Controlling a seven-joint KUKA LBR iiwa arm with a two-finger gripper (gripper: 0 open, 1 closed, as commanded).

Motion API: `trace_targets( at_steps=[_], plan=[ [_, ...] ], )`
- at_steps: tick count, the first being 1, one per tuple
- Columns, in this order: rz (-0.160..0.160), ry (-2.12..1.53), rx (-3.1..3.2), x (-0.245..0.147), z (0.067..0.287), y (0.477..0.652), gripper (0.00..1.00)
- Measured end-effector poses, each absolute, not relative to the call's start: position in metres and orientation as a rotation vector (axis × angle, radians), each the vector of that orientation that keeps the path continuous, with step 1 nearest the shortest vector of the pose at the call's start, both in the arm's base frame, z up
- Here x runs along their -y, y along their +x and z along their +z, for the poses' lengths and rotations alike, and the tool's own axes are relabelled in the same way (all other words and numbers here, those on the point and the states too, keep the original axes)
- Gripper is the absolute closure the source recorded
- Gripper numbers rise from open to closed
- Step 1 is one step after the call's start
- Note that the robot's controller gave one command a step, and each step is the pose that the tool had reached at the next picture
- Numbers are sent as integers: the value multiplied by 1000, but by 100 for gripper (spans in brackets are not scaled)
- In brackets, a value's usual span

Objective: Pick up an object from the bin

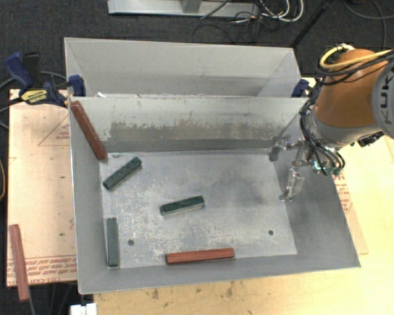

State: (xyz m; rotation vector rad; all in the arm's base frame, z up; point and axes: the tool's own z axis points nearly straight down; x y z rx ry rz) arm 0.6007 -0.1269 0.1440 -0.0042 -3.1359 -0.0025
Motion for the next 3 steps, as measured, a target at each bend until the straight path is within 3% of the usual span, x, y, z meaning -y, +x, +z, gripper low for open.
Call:
trace_targets(
  at_steps=[1,2,3],
  plan=[
    [-5,351,3127,47,130,641,0],
    [-9,440,3109,-27,97,626,0],
    [-7,228,3132,-89,69,586,0]
  ],
)
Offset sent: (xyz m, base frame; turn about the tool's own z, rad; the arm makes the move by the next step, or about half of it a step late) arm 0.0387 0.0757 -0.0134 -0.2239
